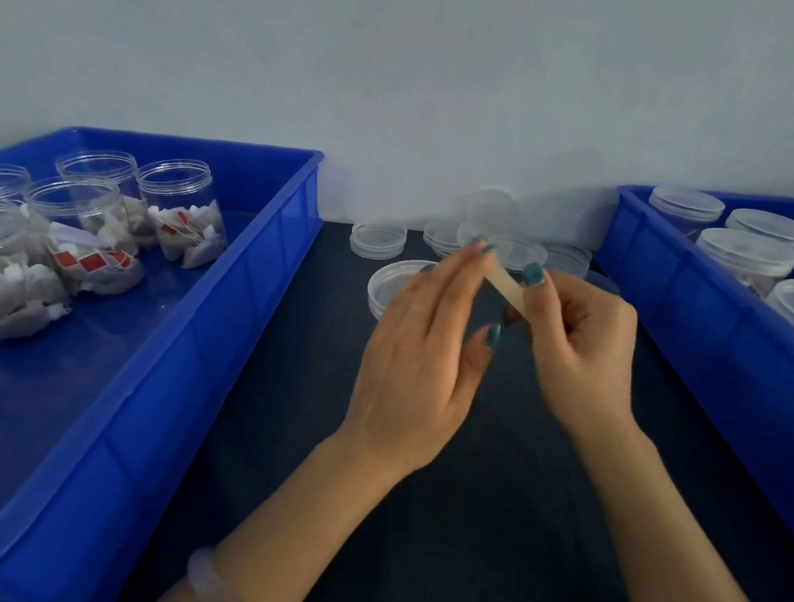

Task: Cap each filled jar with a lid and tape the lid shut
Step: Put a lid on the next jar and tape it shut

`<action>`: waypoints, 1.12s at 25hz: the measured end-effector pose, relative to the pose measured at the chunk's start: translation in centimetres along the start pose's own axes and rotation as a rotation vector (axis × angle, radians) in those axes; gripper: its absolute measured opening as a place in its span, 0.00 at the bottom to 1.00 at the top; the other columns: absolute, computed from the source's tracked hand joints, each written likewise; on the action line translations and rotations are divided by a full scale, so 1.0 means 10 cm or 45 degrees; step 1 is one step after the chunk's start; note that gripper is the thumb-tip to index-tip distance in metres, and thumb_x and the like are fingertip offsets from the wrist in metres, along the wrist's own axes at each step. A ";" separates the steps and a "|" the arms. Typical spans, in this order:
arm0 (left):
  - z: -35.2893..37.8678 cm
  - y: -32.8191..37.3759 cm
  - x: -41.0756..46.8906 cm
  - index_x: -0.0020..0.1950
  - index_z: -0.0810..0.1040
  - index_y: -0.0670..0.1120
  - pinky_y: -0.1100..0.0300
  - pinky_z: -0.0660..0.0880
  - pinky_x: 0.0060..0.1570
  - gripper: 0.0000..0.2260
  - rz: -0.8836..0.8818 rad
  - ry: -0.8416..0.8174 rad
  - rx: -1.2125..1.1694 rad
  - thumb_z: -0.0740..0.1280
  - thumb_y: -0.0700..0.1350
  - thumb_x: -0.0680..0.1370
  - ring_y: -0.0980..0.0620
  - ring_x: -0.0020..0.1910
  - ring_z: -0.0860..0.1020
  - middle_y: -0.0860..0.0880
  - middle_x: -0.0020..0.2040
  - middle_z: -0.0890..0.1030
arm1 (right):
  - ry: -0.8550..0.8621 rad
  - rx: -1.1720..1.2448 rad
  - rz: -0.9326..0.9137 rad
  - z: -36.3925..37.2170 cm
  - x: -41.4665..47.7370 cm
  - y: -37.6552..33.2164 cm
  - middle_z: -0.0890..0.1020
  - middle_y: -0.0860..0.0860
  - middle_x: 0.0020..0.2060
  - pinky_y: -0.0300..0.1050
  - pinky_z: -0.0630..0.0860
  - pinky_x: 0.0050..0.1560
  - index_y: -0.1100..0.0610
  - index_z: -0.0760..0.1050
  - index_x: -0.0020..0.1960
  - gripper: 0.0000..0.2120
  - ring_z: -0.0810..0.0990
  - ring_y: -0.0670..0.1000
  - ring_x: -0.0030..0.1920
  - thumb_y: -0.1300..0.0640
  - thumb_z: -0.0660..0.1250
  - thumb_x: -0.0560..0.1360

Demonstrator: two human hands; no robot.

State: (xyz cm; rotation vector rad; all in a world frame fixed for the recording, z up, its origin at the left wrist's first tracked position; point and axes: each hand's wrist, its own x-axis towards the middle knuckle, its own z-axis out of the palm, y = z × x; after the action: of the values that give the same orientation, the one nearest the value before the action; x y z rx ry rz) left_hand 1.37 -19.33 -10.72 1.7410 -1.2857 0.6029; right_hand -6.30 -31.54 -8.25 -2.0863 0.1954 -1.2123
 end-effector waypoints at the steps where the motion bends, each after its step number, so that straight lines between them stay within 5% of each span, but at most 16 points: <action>1: -0.02 0.02 0.01 0.77 0.64 0.41 0.66 0.64 0.71 0.24 -0.101 0.040 -0.168 0.53 0.52 0.84 0.53 0.75 0.66 0.47 0.76 0.68 | 0.001 -0.008 -0.126 0.03 -0.03 -0.01 0.72 0.49 0.23 0.52 0.66 0.26 0.55 0.76 0.34 0.20 0.69 0.50 0.24 0.48 0.58 0.80; 4: -0.09 0.02 0.02 0.74 0.70 0.42 0.66 0.69 0.66 0.21 -0.233 0.214 -0.342 0.58 0.49 0.84 0.55 0.70 0.71 0.48 0.70 0.74 | -0.046 -0.092 -0.273 0.13 -0.10 -0.01 0.73 0.48 0.25 0.53 0.67 0.27 0.58 0.78 0.38 0.18 0.71 0.51 0.25 0.48 0.61 0.79; 9: -0.14 0.00 0.00 0.65 0.79 0.40 0.68 0.73 0.59 0.14 -0.131 0.438 -0.172 0.67 0.35 0.79 0.59 0.59 0.76 0.46 0.58 0.79 | -0.009 -0.241 -0.287 0.17 -0.15 0.00 0.74 0.47 0.26 0.51 0.68 0.28 0.57 0.80 0.41 0.17 0.72 0.49 0.26 0.45 0.62 0.78; 13: -0.17 -0.05 0.00 0.57 0.84 0.42 0.70 0.73 0.52 0.10 -0.080 0.543 -0.130 0.71 0.37 0.76 0.62 0.50 0.76 0.47 0.48 0.80 | -0.012 -0.242 -0.294 0.20 -0.16 -0.01 0.73 0.45 0.26 0.50 0.68 0.28 0.55 0.80 0.43 0.18 0.71 0.47 0.26 0.44 0.60 0.79; 19: -0.21 -0.09 0.02 0.49 0.83 0.41 0.68 0.74 0.49 0.03 -0.168 0.535 -0.256 0.71 0.40 0.77 0.59 0.47 0.78 0.50 0.46 0.80 | -0.081 -0.271 -0.360 0.18 -0.18 0.00 0.74 0.47 0.27 0.50 0.68 0.28 0.56 0.81 0.44 0.16 0.71 0.48 0.27 0.46 0.61 0.75; 24: -0.18 -0.08 0.03 0.47 0.78 0.37 0.73 0.70 0.45 0.09 -0.225 0.519 -0.108 0.66 0.43 0.80 0.61 0.44 0.72 0.52 0.46 0.74 | -0.074 -0.441 -0.426 0.20 -0.19 -0.04 0.75 0.47 0.28 0.49 0.68 0.28 0.56 0.80 0.46 0.16 0.71 0.48 0.28 0.46 0.60 0.76; 28: -0.16 -0.06 0.01 0.46 0.77 0.39 0.58 0.76 0.40 0.11 -0.170 0.403 -0.012 0.64 0.46 0.80 0.54 0.42 0.75 0.50 0.46 0.76 | 0.055 -0.672 -0.353 0.12 -0.12 0.01 0.76 0.49 0.29 0.46 0.67 0.27 0.58 0.80 0.48 0.19 0.73 0.50 0.29 0.45 0.58 0.78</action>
State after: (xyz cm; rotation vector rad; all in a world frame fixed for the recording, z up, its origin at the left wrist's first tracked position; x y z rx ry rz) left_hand 2.14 -17.96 -10.10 1.6309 -0.9442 0.7584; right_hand -5.99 -30.47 -9.58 -2.6089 0.2763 -1.4922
